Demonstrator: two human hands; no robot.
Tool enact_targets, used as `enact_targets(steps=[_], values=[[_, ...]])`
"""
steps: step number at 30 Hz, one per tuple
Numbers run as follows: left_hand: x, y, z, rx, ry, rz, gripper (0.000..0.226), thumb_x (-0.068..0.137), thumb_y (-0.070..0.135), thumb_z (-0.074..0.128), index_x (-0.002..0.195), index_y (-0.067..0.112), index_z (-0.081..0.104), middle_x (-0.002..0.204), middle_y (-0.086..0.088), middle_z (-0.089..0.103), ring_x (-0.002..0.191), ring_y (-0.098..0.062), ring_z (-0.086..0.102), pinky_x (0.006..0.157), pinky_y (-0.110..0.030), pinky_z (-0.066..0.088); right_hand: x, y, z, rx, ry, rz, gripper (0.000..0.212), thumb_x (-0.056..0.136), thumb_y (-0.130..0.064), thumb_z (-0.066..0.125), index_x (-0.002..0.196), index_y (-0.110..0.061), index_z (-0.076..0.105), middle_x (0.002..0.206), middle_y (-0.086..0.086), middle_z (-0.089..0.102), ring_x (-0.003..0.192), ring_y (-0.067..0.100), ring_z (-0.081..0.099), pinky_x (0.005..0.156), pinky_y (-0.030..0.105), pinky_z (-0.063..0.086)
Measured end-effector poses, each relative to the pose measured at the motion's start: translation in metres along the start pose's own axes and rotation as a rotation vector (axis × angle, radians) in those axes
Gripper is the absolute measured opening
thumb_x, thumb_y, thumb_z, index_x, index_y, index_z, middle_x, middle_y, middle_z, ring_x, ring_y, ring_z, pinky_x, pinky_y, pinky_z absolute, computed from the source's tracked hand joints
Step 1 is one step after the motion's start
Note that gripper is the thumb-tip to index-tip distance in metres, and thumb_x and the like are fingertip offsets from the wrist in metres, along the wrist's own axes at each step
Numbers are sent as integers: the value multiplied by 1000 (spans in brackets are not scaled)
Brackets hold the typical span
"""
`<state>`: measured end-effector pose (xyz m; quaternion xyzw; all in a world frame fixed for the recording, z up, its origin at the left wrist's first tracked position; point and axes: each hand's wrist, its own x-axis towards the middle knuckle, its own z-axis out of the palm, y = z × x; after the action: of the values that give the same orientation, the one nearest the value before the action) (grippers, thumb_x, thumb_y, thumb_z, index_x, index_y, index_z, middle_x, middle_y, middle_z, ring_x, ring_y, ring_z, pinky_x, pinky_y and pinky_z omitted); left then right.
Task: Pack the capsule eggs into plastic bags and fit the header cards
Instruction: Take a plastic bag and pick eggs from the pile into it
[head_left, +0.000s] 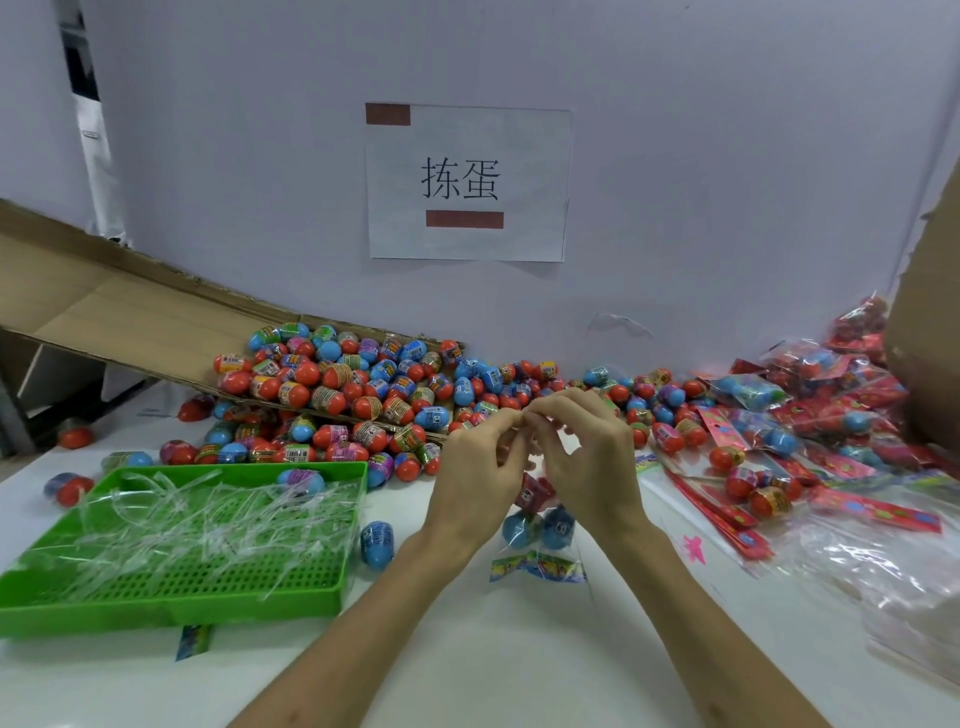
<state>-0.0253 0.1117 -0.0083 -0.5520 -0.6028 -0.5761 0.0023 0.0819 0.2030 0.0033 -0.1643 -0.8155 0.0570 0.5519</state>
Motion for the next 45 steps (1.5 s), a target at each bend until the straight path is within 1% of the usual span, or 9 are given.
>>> enact_targets(steps=[4, 9, 15, 21, 24, 30, 36, 40, 45], values=[[1, 1, 1, 3, 0, 9, 22, 103, 15, 61, 121, 11, 72, 96, 1, 77, 79, -8, 75, 75, -28, 64, -1, 2, 2, -7, -7, 40, 6, 90, -5, 73, 96, -8, 73, 89, 0, 70, 82, 0, 52, 76, 5, 43], [2, -1, 3, -74, 20, -25, 18, 103, 15, 62, 117, 13, 73, 94, 4, 77, 77, -8, 75, 71, -30, 65, 0, 5, 2, 43, -11, 94, 9, 92, -3, 71, 94, -11, 67, 88, -10, 59, 82, -2, 55, 72, 6, 45], [2, -5, -1, 27, 24, -22, 18, 103, 12, 60, 115, 14, 74, 86, 11, 72, 82, -3, 71, 75, -18, 59, 2, 4, -2, 117, -78, 6, 11, 87, -8, 78, 98, -12, 77, 96, -4, 70, 83, 0, 61, 74, 9, 49], [2, -6, -1, 129, 0, 12, 15, 103, 14, 61, 110, 12, 74, 80, 9, 71, 73, -5, 69, 70, -17, 57, 2, 3, -5, 20, -109, -75, 12, 85, -5, 80, 96, -6, 79, 92, 5, 74, 82, 17, 67, 72, 29, 60], [2, -5, -1, 156, 6, 37, 14, 103, 14, 62, 108, 12, 74, 74, 15, 64, 72, -5, 67, 66, -17, 56, 1, -1, -6, -8, -87, -112, 9, 85, -2, 79, 93, -5, 78, 89, 5, 74, 79, 18, 67, 71, 33, 60], [1, -6, -2, 188, -17, 58, 13, 101, 15, 64, 108, 12, 74, 77, 5, 71, 67, -10, 66, 63, -27, 56, 2, -4, -6, -68, -62, -128, 11, 79, 3, 80, 81, -5, 73, 78, 6, 70, 68, 20, 63, 62, 40, 59], [1, -4, -3, 203, -40, 78, 15, 101, 15, 64, 111, 15, 75, 76, 13, 69, 65, -4, 65, 64, -22, 57, -1, 0, -3, -9, -57, -16, 13, 82, 3, 76, 80, -7, 68, 77, 0, 65, 65, 13, 56, 60, 28, 54], [0, -4, -2, 183, -47, 49, 13, 102, 18, 64, 108, 16, 75, 79, 9, 76, 68, -7, 70, 69, -32, 61, 0, 5, -1, 21, -8, 101, 13, 86, 1, 74, 83, -9, 67, 78, -2, 63, 66, 7, 55, 63, 12, 49], [1, -5, -3, 168, -4, -3, 10, 101, 19, 65, 101, 19, 75, 76, 11, 76, 69, -4, 71, 67, -32, 61, 6, 21, -13, 104, 114, 303, 15, 90, -2, 71, 87, -17, 68, 75, -4, 66, 67, 5, 62, 63, 12, 50]])
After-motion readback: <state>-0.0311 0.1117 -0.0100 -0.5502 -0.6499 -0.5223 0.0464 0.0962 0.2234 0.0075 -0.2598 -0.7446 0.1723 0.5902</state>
